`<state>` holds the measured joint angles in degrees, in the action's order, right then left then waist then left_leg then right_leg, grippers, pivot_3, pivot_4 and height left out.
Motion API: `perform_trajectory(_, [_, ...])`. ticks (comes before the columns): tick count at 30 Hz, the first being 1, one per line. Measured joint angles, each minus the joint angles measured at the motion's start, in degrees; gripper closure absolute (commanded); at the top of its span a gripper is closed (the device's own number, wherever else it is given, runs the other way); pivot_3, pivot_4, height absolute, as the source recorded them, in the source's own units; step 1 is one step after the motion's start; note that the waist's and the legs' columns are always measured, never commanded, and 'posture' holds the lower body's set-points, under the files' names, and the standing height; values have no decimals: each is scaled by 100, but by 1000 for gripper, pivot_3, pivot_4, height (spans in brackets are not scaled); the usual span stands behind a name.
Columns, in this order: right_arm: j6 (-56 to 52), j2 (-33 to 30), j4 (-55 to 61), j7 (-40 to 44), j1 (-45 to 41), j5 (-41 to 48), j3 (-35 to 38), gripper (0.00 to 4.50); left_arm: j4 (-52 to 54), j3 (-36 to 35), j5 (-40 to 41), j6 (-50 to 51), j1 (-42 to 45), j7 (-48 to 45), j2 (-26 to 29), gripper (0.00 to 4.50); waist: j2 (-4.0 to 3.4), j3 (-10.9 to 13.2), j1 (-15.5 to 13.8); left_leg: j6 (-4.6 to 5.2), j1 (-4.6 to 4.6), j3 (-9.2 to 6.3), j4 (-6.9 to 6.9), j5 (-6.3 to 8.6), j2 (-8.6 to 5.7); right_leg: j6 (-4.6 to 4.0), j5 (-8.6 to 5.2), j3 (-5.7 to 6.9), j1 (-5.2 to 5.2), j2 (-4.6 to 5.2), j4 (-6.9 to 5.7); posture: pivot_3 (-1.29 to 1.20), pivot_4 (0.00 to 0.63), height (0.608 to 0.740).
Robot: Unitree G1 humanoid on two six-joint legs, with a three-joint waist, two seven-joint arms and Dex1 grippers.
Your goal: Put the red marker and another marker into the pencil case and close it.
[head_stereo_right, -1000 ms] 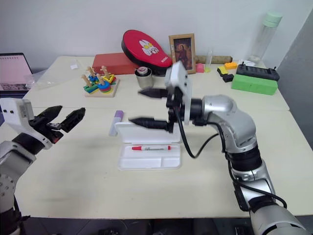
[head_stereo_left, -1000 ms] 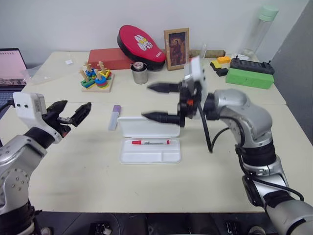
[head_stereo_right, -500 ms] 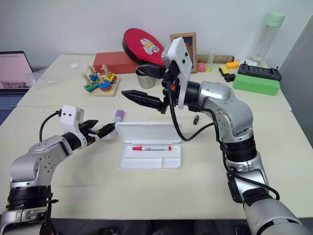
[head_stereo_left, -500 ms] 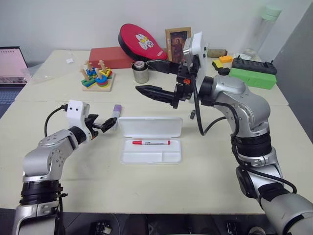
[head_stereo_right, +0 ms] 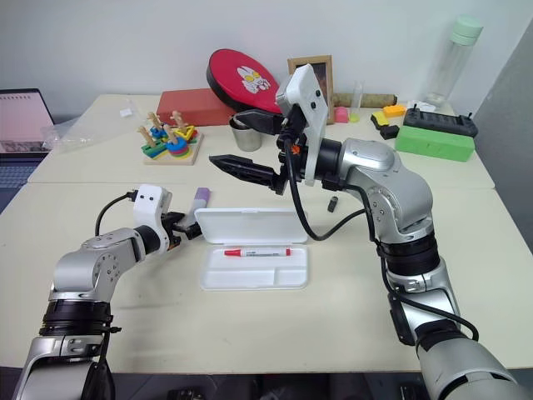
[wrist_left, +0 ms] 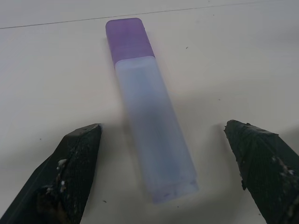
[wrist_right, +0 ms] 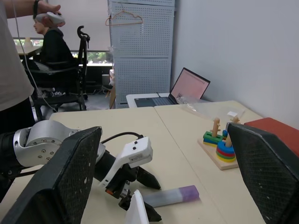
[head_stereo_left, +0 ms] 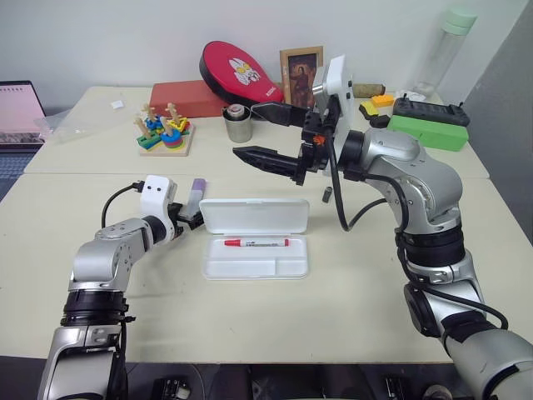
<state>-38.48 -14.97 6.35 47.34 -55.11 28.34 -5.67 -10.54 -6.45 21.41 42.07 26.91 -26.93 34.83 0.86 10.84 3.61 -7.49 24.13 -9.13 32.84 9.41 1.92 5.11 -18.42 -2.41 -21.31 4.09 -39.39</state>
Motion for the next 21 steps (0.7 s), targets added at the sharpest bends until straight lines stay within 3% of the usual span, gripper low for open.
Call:
perform_trajectory(7, [0, -24, 4, 1, 8, 0, 0, 0, -125, -53, -227, -35, 91, 34, -93, 2074, 0, 0, -23, -1, -4, 0, 1, 0, 0, 0, 0, -1, 0, 0, -8, 0, 150, 740])
perform_trajectory(14, [2, -31, 4, 6, 41, -1, -1, 0, -142, -76, -333, -101, 92, 58, -141, 3276, 0, 0, -29, -1, -4, 0, 1, -1, 0, 0, 0, -1, 0, 0, -8, 0, 150, 740])
perform_trajectory(21, [8, -96, 4, 41, 54, 1, 1, 0, -86, -718, -233, -155, 12, 444, -353, 3310, 0, 0, -23, -1, -2, -1, 1, -1, 0, 0, 0, 0, -2, 0, -8, 0, 150, 740])
